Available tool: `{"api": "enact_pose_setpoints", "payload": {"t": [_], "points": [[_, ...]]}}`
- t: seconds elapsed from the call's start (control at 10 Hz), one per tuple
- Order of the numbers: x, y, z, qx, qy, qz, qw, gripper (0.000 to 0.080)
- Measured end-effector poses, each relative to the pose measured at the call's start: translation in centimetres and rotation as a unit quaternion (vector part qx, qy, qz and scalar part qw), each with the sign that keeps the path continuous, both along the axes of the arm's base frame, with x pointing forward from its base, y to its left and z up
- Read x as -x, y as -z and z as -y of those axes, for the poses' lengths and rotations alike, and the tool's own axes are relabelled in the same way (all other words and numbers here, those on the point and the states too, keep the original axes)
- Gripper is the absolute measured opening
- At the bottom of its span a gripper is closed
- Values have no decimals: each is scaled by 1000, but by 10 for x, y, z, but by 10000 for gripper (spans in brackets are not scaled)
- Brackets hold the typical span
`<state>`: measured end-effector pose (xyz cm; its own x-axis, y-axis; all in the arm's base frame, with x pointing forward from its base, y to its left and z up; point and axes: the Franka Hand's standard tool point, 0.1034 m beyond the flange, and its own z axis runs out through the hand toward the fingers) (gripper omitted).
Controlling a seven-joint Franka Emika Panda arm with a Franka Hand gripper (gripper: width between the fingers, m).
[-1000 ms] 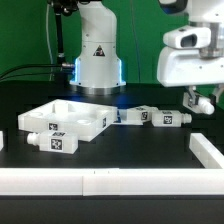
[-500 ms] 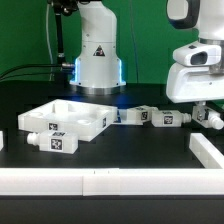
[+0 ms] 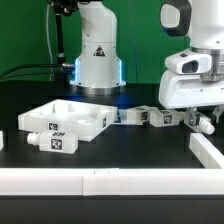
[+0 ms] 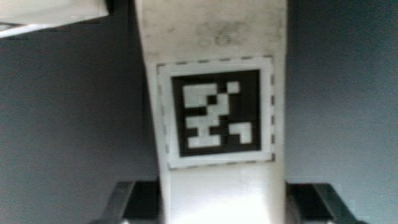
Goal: Assemble one leg
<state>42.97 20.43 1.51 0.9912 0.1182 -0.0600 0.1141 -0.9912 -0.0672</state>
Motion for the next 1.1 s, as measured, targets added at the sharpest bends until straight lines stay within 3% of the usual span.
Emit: {"api": "enact_pose_setpoints", "payload": {"t": [0.2,0.3,0.4,0.5,0.6,0.7,0.9,1.1], "points": [[-1,0,0,0,-1,1,1000,284],[-1,0,0,0,-1,1,1000,361],[-1,0,0,0,-1,1,1000,361],[-2,-4,5,0,-17,-3,1000,494],[-9,-29,24,-2,-26,-10,1000,621],[-11,-50,42,-3,-29,-3,1000,621],[-2,-60,86,-5,-72,0,997,648],[5,-61,118,-5,-88,0,996,649]]}}
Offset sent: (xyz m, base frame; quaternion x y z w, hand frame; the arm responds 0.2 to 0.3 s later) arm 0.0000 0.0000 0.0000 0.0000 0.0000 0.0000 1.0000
